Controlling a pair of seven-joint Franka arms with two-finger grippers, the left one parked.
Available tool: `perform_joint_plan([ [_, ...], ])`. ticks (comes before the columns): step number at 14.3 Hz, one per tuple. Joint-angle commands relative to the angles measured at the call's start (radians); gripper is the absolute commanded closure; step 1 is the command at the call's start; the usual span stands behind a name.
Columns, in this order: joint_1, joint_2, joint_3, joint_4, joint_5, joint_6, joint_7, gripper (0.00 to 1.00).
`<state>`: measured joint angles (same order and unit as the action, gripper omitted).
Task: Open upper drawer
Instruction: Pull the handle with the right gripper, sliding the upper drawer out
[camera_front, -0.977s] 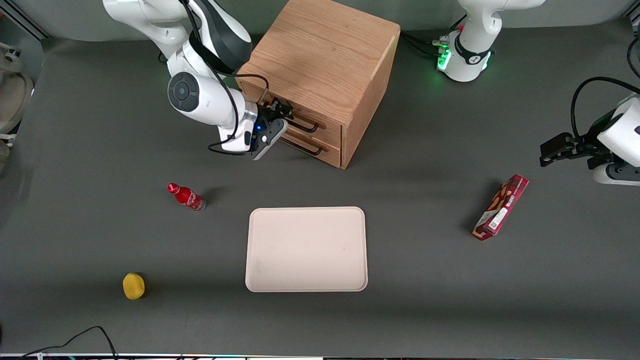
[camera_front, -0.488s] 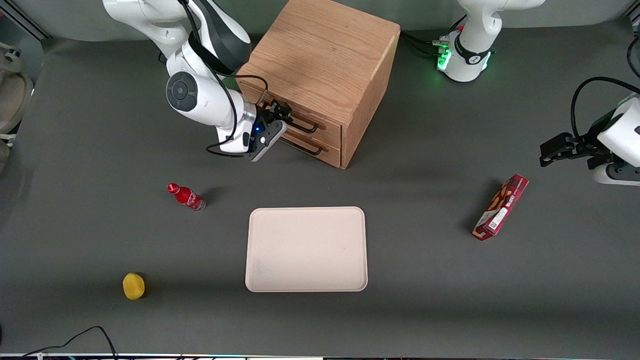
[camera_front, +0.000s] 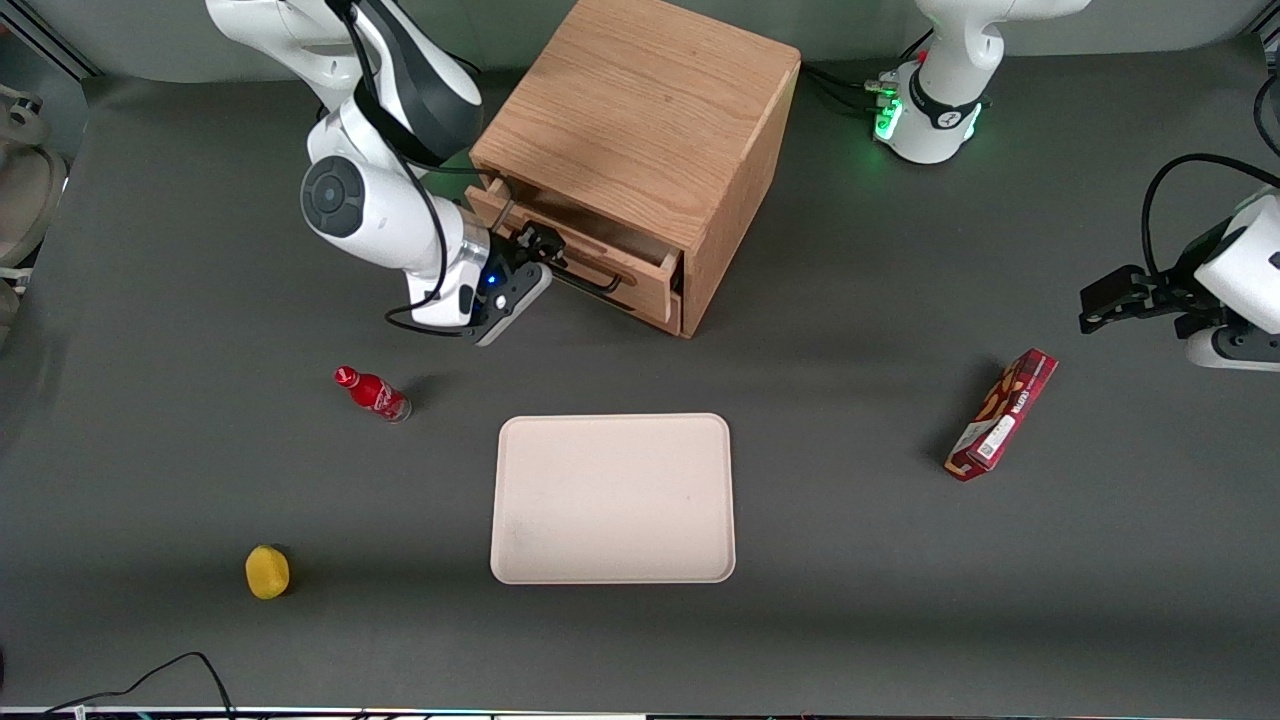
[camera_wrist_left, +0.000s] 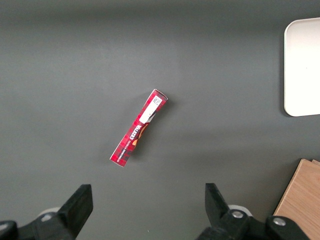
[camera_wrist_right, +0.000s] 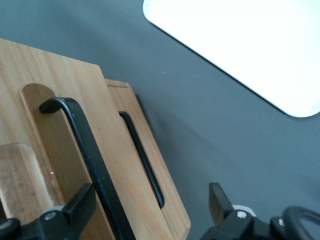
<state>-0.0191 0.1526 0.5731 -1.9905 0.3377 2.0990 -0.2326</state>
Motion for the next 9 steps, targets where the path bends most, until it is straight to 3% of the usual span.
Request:
perform_joint_plan([
  [1,0.002,0.036,-0.015,0.044,-0.039,-0.017,-0.027,0.0],
  [5,0.004,0.064,-0.053,0.077,-0.045,-0.037,-0.067,0.0],
  [7,0.002,0.094,-0.058,0.126,-0.097,-0.074,-0.065,0.0],
  [9,0.005,0.125,-0.081,0.17,-0.108,-0.1,-0.065,0.0],
])
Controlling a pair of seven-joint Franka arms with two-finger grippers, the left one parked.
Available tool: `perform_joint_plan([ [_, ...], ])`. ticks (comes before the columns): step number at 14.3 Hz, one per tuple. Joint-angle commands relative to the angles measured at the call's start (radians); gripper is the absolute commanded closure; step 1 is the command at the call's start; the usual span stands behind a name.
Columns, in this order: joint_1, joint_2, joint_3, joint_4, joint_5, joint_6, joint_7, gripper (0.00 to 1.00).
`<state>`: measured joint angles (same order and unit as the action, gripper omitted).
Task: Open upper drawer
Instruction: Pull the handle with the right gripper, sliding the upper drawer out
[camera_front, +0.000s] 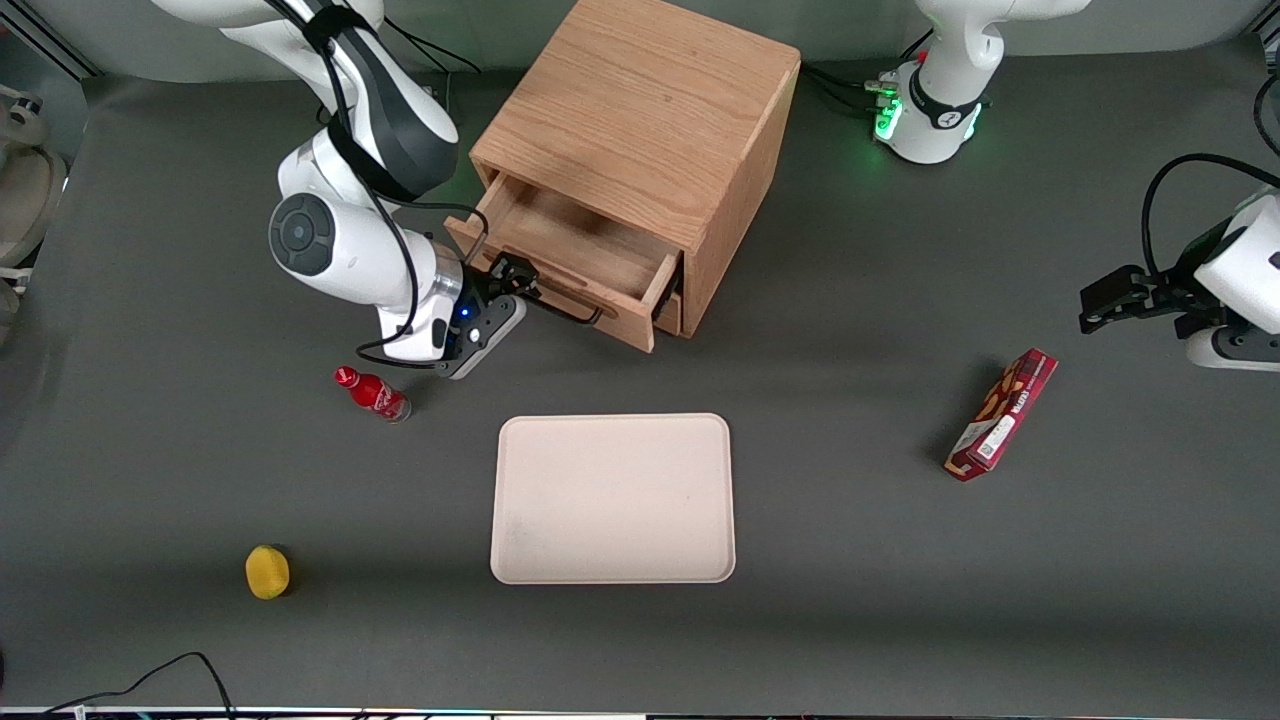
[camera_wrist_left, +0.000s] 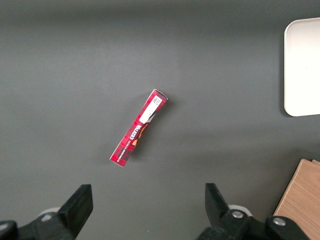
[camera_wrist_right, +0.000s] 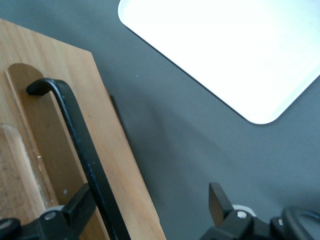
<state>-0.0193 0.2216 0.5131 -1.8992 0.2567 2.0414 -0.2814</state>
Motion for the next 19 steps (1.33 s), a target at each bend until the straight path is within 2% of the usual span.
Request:
perform_joint_plan([
  [1,0.005,0.07,-0.031,0.098,-0.033,-0.049,-0.018,0.0],
  [3,0.005,0.094,-0.031,0.127,-0.063,-0.061,-0.016,0.0],
  [7,0.007,0.14,-0.042,0.183,-0.083,-0.072,-0.018,0.0],
  [10,0.01,0.195,-0.056,0.276,-0.099,-0.136,-0.016,0.0],
  [19,0.013,0.283,-0.093,0.403,-0.177,-0.171,-0.025,0.0],
])
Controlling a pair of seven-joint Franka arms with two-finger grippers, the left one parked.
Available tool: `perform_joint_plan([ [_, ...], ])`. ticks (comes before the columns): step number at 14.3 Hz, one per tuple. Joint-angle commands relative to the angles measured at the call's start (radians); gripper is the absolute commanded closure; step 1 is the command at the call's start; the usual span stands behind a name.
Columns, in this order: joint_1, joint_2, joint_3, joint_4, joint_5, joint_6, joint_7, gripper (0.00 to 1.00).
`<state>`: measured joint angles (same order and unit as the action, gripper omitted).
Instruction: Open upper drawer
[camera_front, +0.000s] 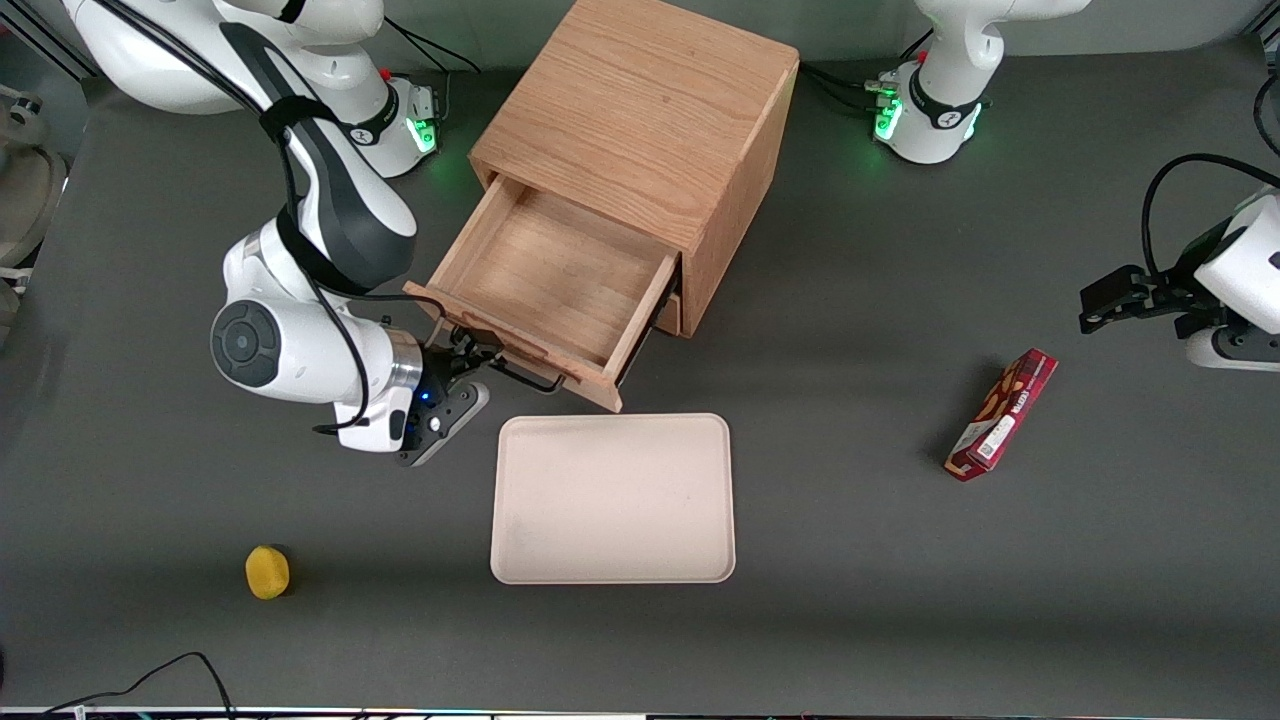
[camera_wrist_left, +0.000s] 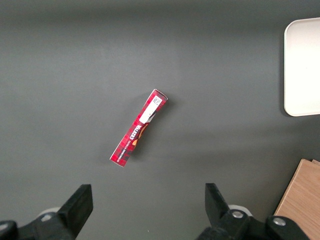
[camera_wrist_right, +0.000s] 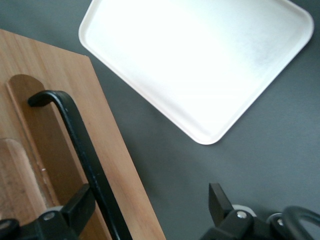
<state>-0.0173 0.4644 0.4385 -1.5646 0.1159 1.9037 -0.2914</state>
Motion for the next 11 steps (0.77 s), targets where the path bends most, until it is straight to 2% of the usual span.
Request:
perform_joint_plan([
  [1,0.01,0.052,-0.018,0.096,-0.042,-0.058,-0.032,0.0],
  [8,0.014,0.037,-0.018,0.273,-0.042,-0.279,-0.028,0.0],
  [11,0.017,-0.053,-0.006,0.331,-0.039,-0.385,0.117,0.0],
])
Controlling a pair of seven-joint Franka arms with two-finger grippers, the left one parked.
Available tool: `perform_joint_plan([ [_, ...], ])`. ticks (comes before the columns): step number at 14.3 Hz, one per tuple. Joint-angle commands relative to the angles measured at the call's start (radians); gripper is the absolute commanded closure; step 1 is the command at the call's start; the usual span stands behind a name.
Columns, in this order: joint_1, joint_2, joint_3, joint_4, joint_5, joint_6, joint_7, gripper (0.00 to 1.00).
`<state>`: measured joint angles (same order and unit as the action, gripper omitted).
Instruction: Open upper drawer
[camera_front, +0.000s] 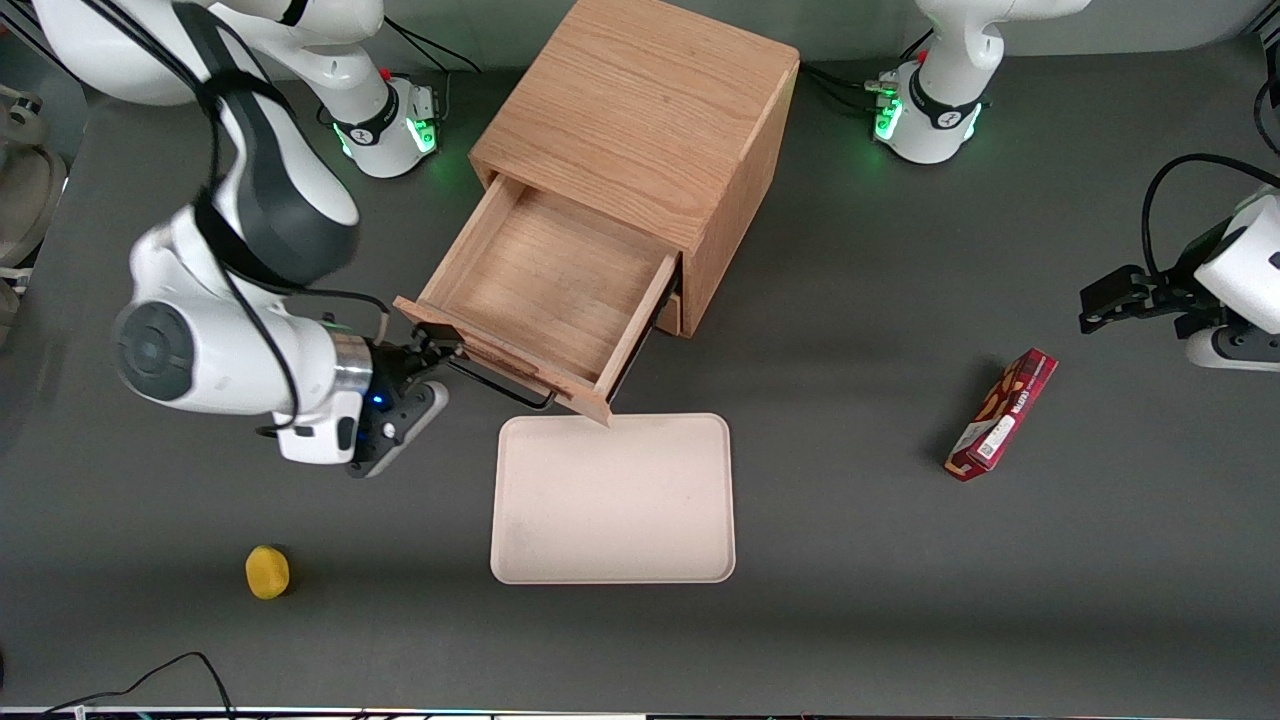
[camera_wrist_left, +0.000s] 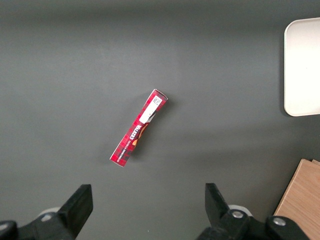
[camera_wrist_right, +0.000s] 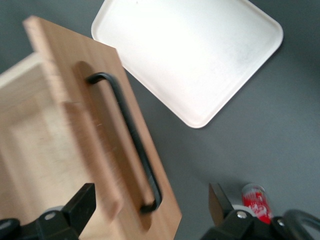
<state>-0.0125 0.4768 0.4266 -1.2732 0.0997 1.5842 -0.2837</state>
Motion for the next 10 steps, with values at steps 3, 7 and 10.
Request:
perform_joint_plan([
  [3,0.005,-0.208,0.004,0.037,-0.018,-0.157,0.431,0.0],
  [7,-0.007,-0.372,-0.063,0.021,-0.058,-0.204,0.956,0.0],
  [10,-0.009,-0.466,-0.173,-0.044,-0.114,-0.265,0.88,0.0],
])
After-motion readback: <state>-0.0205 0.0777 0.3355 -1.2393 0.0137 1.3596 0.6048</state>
